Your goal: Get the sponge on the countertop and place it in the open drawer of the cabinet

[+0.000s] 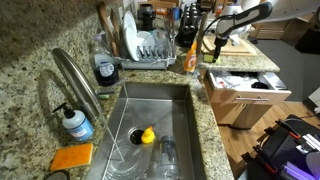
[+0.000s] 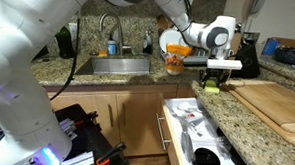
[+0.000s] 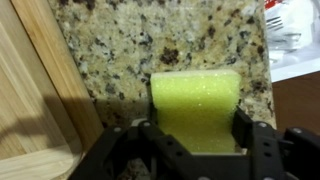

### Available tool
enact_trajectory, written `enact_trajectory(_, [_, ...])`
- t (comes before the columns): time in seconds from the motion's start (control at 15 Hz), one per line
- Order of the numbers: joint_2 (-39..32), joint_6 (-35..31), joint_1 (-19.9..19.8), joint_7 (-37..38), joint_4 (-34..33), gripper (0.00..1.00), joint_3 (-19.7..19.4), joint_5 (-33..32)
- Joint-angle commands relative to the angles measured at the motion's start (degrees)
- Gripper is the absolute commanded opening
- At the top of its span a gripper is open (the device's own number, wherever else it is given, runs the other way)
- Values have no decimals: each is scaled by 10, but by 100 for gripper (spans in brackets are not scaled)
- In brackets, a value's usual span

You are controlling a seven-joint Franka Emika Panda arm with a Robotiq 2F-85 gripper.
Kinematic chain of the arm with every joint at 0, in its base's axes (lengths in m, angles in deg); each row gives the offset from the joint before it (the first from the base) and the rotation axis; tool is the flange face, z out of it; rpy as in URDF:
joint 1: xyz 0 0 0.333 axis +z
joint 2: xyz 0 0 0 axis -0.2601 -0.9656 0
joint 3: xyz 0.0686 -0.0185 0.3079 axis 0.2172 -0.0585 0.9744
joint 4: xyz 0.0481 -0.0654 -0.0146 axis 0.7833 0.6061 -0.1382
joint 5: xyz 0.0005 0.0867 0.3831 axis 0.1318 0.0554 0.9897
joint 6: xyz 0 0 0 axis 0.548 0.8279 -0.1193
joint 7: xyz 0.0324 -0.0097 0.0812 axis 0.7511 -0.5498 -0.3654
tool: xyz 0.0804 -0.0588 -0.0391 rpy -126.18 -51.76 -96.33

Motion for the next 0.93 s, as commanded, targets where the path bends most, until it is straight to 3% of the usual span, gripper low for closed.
enact_trajectory(0.0, [-9,3,-12,2,-13,43,10,1])
enact_trajectory(0.2, [4,14,-12,11,-5,30,9,4])
enact_trajectory(0.53, [97,62,-6,40,85,5,4,1])
enact_trajectory(0.87, [175,154,10,125,181,5,-23,-29])
